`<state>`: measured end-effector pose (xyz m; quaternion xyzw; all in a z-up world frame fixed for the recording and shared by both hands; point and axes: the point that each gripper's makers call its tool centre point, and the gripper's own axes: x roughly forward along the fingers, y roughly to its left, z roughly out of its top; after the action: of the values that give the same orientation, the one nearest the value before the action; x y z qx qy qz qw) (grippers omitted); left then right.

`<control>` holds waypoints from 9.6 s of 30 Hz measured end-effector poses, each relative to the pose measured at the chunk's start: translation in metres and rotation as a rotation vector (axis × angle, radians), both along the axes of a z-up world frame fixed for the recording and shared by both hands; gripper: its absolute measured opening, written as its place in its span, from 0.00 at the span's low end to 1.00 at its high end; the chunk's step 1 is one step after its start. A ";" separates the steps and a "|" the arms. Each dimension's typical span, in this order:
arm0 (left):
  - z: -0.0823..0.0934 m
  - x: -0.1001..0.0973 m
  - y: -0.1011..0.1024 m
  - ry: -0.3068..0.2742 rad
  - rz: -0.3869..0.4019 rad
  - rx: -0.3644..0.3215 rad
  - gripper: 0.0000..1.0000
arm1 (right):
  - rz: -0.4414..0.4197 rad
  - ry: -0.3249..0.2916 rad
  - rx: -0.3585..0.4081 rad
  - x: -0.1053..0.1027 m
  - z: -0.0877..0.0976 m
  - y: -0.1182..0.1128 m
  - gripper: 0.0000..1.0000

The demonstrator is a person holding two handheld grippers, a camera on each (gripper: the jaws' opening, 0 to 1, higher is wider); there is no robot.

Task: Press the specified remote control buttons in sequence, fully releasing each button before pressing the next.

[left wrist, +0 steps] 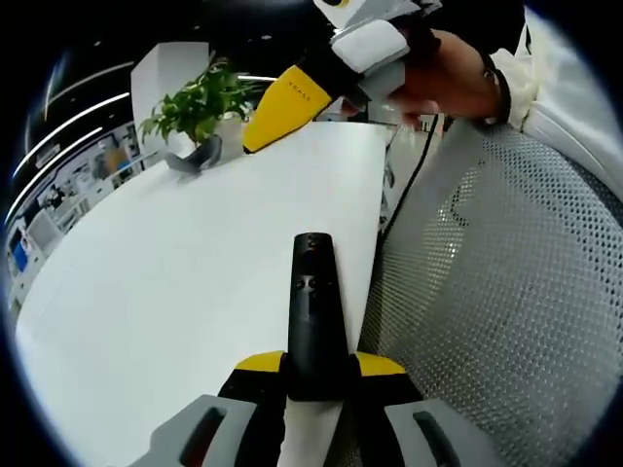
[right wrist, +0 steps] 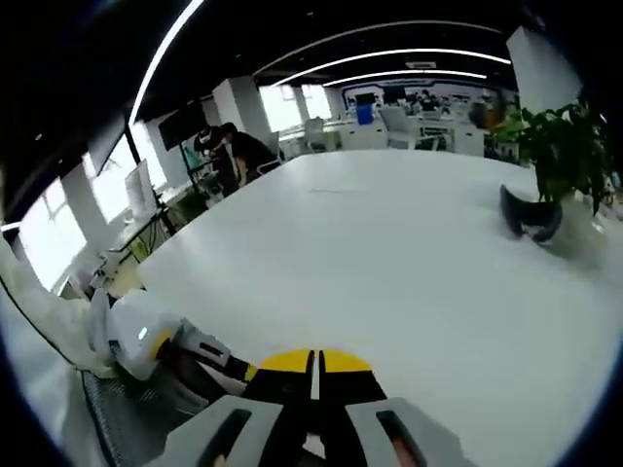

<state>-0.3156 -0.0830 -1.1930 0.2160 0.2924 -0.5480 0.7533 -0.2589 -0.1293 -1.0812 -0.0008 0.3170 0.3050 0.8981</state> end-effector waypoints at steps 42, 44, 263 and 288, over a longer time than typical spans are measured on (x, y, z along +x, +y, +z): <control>0.001 0.025 0.016 0.062 -0.147 0.105 0.23 | -0.246 -0.234 -0.025 0.027 0.023 -0.050 0.68; 0.001 0.029 0.017 0.069 -0.145 0.114 0.23 | -0.244 -0.229 -0.024 0.027 0.022 -0.049 0.68; 0.132 0.088 0.229 -0.400 1.070 -0.168 0.95 | -0.325 -0.274 -0.052 0.032 0.025 -0.063 0.96; 0.134 0.090 0.224 -0.472 1.034 -0.145 1.00 | -0.297 -0.268 -0.064 0.031 0.023 -0.059 0.94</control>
<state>-0.2260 0.1414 -1.0592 0.1093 0.1456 -0.0640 0.9812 -0.2282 -0.1886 -1.0583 -0.0232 0.2007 0.1559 0.9669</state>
